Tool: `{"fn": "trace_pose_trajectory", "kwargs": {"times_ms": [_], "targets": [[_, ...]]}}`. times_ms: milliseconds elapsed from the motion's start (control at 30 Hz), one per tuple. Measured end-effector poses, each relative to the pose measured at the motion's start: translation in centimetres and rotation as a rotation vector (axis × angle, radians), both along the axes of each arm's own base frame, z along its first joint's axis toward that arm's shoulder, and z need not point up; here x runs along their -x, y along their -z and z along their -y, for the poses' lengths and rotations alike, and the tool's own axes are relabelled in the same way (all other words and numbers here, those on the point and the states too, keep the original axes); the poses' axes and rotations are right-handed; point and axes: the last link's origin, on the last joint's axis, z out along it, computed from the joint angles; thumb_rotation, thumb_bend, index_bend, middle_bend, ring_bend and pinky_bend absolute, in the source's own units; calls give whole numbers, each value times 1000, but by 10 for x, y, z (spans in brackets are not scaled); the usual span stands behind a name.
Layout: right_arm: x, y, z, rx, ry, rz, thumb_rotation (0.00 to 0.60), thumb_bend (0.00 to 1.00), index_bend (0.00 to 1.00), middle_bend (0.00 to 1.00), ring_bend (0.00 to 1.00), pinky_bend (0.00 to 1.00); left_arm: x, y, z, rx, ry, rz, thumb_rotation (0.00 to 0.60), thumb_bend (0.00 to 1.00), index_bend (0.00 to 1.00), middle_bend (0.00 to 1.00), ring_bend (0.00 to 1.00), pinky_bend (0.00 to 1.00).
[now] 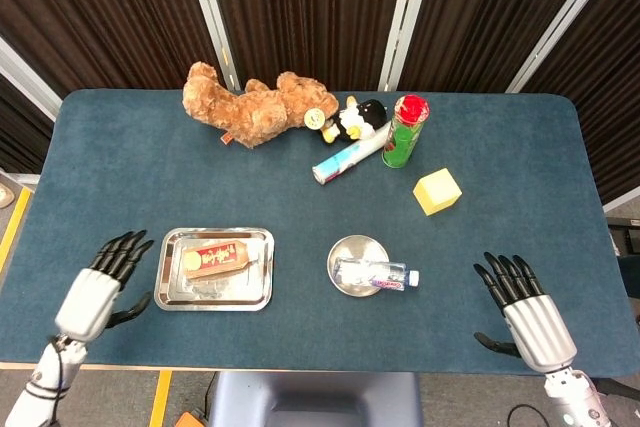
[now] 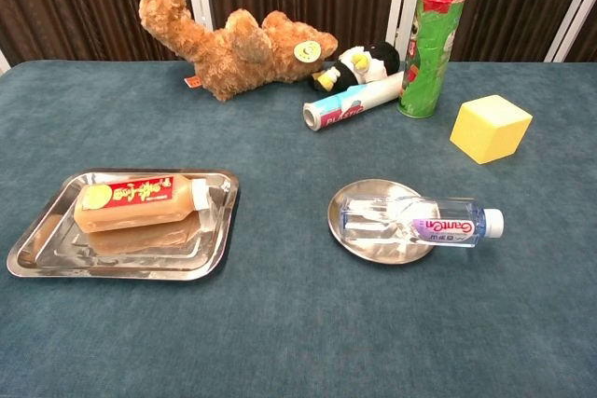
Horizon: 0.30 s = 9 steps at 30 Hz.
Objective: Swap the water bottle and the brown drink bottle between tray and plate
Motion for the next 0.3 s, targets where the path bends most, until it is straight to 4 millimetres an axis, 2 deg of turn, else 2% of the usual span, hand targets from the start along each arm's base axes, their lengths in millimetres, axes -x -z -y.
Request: {"fn": "trace_pose_trajectory", "kwargs": {"times_ms": [67,133,300], "targets": [[0,0,-4,24,4,-9,600,194,0,0,0,0,7,-15,26,-77,-73,-27,600,362,0,0,0,84],[-1,1,-5,24,7,-10,600,194,0,0,0,0,8,-23,41,-98,-114,-33,600,366,0,0,0,84],[-1,4,-5,15,9,-22,600,193,0,0,0,0,13,-30,44,-40,-166,-61,600,377,0,0,0,84]]}}
